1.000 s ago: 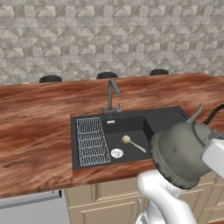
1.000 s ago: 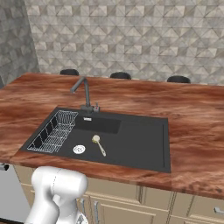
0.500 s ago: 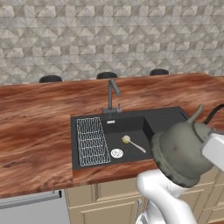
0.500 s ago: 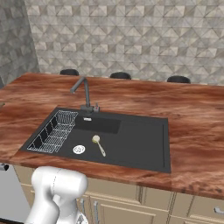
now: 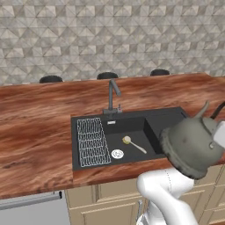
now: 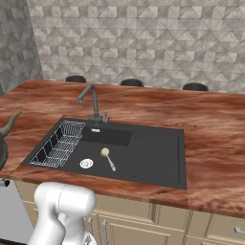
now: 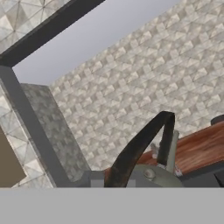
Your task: Open the cabinet, pick the kettle from the cabinet, and place it in the sink.
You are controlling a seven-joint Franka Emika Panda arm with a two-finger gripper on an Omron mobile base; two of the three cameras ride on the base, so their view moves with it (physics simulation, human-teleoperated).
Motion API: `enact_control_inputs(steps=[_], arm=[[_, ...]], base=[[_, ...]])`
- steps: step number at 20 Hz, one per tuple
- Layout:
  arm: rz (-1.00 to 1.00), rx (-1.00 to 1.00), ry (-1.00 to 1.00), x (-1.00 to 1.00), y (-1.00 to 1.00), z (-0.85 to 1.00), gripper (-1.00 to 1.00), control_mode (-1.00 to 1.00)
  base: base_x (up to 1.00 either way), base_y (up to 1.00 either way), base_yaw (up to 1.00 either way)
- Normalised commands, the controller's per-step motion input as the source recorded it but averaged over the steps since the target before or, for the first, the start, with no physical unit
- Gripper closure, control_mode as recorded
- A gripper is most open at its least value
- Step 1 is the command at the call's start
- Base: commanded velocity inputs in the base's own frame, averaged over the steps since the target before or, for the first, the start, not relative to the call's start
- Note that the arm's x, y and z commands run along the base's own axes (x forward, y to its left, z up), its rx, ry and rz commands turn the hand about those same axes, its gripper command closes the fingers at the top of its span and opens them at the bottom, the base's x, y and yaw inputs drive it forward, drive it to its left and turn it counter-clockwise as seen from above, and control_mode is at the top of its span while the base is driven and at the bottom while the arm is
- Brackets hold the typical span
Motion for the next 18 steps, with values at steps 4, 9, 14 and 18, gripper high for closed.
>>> enact_control_inputs(steps=[4, 9, 14, 18], arm=[[0.00, 0.01, 0.01, 0.19, -0.32, 0.00, 1.00, -1.00], [0.00, 0.04, 0.04, 0.20, -0.27, 0.06, 1.00, -1.00], [0.01, 0.03, 0.06, 0.26, -0.17, 0.16, 1.00, -1.00], [0.01, 0.00, 0.11, 0.11, -0.08, 0.25, 1.00, -1.00]], base=[[0.00, 0.00, 0.00], [0.00, 0.00, 0.00], [0.00, 0.00, 0.00], [0.00, 0.00, 0.00]])
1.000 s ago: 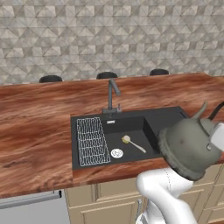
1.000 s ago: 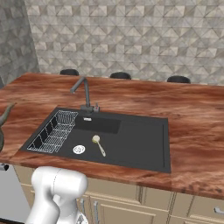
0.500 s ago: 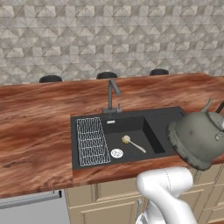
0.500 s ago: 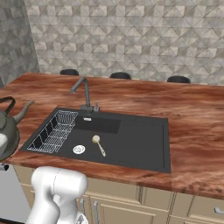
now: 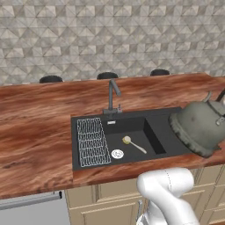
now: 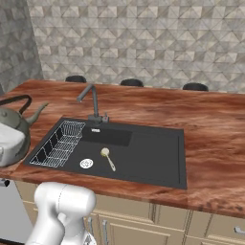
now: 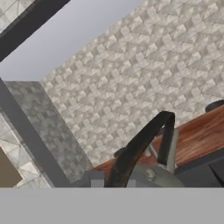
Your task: Open the cabinet, pick the kettle from the cabinet, and place it in the sink.
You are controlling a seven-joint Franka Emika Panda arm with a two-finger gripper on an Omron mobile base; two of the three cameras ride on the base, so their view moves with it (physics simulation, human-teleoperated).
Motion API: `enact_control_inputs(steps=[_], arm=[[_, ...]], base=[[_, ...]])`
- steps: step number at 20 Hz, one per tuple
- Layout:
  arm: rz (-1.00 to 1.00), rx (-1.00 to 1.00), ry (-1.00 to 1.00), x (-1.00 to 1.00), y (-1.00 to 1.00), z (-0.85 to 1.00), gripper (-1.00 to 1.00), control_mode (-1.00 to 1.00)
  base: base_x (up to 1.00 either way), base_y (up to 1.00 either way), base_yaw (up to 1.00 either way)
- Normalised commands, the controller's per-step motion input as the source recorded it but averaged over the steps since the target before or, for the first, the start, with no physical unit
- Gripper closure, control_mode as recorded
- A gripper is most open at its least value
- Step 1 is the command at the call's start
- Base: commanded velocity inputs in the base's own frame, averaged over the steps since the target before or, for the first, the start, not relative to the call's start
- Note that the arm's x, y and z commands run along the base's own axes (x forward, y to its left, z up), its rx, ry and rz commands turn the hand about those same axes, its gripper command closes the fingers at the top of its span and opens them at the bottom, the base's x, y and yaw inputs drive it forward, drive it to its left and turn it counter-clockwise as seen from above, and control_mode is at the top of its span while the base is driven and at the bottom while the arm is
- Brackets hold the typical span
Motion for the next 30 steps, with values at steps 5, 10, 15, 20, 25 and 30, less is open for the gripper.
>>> enact_control_inputs(steps=[5, 10, 15, 20, 25, 30], arm=[[0.03, 0.02, 0.14, -0.02, -0.12, 0.12, 1.00, -1.00], [0.04, 0.00, 0.05, -0.19, -0.06, 0.00, 1.00, -1.00], [0.03, 0.00, 0.01, -0.02, 0.00, 0.00, 1.00, -1.00], [0.06, -0.02, 0.03, 0.00, -0.01, 0.00, 1.00, -1.00], [0.05, -0.05, 0.04, 0.00, 0.00, -0.01, 1.00, -1.00], [0.02, -0.10, -0.01, 0.00, 0.03, -0.05, 1.00, -1.00]], base=[[0.00, 0.00, 0.00], [0.00, 0.00, 0.00], [0.00, 0.00, 0.00], [0.00, 0.00, 0.00], [0.00, 0.00, 0.00], [0.00, 0.00, 0.00]])
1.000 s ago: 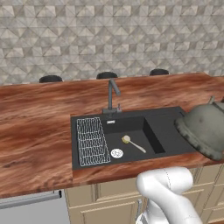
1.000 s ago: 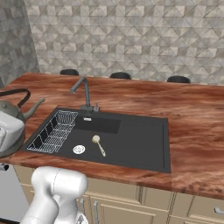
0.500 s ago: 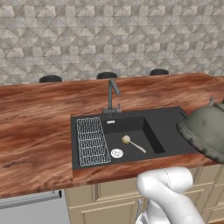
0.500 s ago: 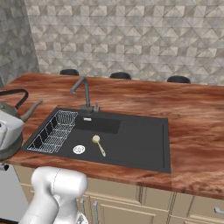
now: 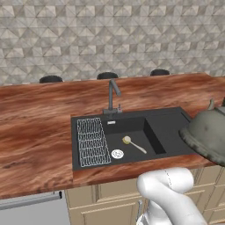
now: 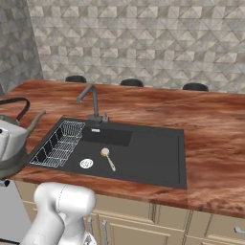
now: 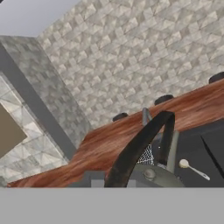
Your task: Open the cabinet, pick the kettle from the cabinet, and place it in the sink.
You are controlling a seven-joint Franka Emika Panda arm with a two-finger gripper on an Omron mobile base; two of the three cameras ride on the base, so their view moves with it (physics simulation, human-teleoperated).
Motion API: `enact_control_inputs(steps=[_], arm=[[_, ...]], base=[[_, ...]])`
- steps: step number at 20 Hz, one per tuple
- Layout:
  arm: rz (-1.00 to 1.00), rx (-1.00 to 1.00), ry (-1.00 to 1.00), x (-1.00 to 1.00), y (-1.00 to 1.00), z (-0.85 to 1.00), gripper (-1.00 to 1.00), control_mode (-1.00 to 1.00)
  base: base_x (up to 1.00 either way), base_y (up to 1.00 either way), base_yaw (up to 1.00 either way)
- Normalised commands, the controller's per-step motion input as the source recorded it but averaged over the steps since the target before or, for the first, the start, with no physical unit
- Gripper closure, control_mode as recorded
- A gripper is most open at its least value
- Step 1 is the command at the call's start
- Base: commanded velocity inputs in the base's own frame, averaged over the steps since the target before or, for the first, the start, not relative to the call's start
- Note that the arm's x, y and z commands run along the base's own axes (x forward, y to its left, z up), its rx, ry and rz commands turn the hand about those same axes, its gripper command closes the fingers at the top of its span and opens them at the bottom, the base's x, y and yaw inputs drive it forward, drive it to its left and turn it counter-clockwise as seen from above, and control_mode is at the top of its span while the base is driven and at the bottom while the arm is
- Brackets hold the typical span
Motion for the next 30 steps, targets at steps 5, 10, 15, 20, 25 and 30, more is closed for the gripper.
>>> enact_control_inputs(steps=[5, 10, 15, 20, 25, 30], arm=[[0.06, -0.12, -0.01, 0.08, 0.00, -0.06, 1.00, -1.00], [0.04, -0.03, 0.00, 0.34, 0.00, -0.11, 1.00, -1.00], [0.03, -0.05, 0.00, 0.27, 0.00, -0.16, 1.00, -1.00], [0.02, -0.04, 0.00, 0.23, 0.00, -0.23, 1.00, -1.00], [0.03, -0.03, 0.00, 0.07, 0.03, -0.04, 1.00, -1.00], [0.03, -0.03, 0.00, 0.02, 0.03, -0.09, 1.00, -1.00]], base=[[0.00, 0.00, 0.00], [0.00, 0.00, 0.00], [0.00, 0.00, 0.00], [0.00, 0.00, 0.00], [0.00, 0.00, 0.00], [0.00, 0.00, 0.00]])
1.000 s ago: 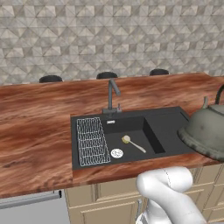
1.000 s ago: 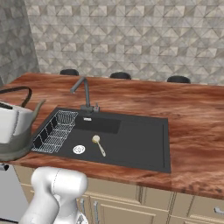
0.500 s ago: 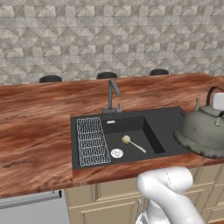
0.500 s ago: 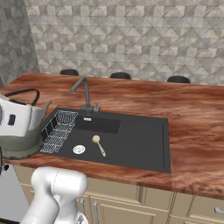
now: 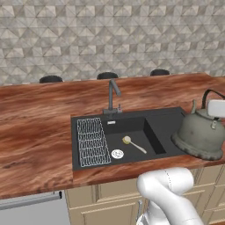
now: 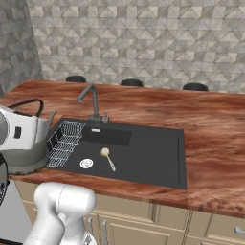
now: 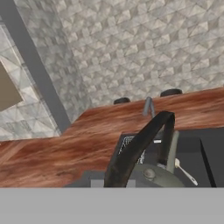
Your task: Open the cabinet, pick the kettle from the cabinet, and place it in the sink.
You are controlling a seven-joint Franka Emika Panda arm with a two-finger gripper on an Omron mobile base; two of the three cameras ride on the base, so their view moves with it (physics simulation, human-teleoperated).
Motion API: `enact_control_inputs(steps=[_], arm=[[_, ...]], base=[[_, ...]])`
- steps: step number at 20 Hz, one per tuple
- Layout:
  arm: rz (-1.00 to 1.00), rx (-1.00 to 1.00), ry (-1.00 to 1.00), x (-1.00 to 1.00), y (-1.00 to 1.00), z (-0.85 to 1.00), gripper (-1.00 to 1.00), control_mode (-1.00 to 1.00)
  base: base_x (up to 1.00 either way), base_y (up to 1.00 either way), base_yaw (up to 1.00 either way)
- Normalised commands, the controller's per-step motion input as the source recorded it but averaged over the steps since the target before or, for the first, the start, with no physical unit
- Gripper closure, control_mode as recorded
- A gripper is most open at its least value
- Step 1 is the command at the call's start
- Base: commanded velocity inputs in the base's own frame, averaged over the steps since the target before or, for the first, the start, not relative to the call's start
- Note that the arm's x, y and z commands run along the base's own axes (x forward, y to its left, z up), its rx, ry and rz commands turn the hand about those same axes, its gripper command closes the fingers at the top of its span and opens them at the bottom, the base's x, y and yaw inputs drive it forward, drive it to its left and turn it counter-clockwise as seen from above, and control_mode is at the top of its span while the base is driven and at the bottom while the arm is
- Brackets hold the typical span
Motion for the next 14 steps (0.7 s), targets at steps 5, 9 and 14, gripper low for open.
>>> enact_control_inputs(steps=[5, 9, 14], arm=[[0.02, -0.02, 0.00, 0.15, 0.02, -0.13, 1.00, -1.00], [0.01, -0.03, 0.01, 0.28, 0.04, -0.14, 1.00, -1.00], [0.00, -0.02, 0.02, 0.20, 0.04, -0.17, 1.00, -1.00]], base=[[0.00, 0.00, 0.00], [0.00, 0.00, 0.00], [0.00, 0.00, 0.00]])
